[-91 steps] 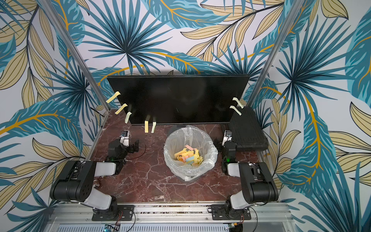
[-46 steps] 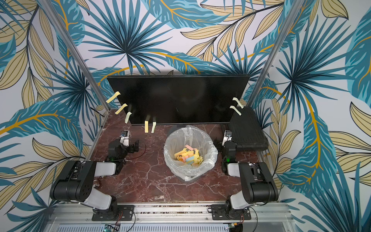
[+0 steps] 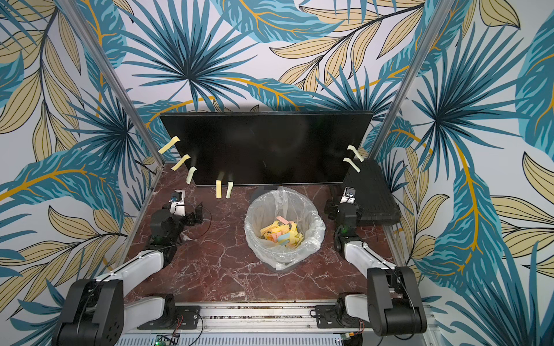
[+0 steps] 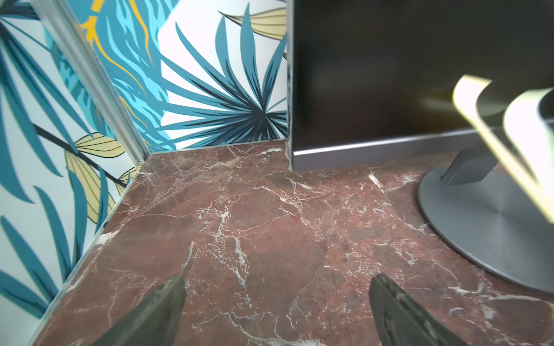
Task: Remove the sticky note from the monitor
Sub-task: Tear off the sticky note from the monitor.
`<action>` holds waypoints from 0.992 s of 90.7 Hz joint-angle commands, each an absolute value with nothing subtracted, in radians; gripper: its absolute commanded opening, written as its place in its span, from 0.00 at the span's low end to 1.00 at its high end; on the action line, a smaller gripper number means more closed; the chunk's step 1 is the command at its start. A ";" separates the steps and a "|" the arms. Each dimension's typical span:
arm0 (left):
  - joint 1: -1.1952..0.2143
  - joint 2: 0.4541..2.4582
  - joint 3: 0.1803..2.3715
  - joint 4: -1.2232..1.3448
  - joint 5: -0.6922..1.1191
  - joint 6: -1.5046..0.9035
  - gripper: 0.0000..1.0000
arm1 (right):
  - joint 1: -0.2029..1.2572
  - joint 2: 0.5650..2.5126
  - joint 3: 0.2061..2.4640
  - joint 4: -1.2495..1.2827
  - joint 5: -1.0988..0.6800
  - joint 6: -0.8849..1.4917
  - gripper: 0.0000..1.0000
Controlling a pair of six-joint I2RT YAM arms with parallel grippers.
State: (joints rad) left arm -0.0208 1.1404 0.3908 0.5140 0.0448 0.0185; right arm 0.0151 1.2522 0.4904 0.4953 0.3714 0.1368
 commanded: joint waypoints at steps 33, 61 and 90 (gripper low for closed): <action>-0.052 0.741 0.466 -0.139 0.000 -0.315 1.00 | 0.021 0.878 0.639 -0.258 0.438 0.472 1.00; -0.057 0.574 0.486 -0.273 0.069 -0.546 1.00 | 0.020 0.744 0.794 -0.530 0.152 0.519 0.99; -0.056 0.527 0.458 -0.189 0.185 -0.687 1.00 | 0.022 0.733 1.072 -0.706 -0.156 0.545 0.94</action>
State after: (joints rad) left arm -0.0521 0.5419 0.4549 -0.2615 0.1143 -0.6132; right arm 0.0151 0.7403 0.9970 -0.6109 -0.0082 0.5217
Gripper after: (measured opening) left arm 0.999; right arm 0.949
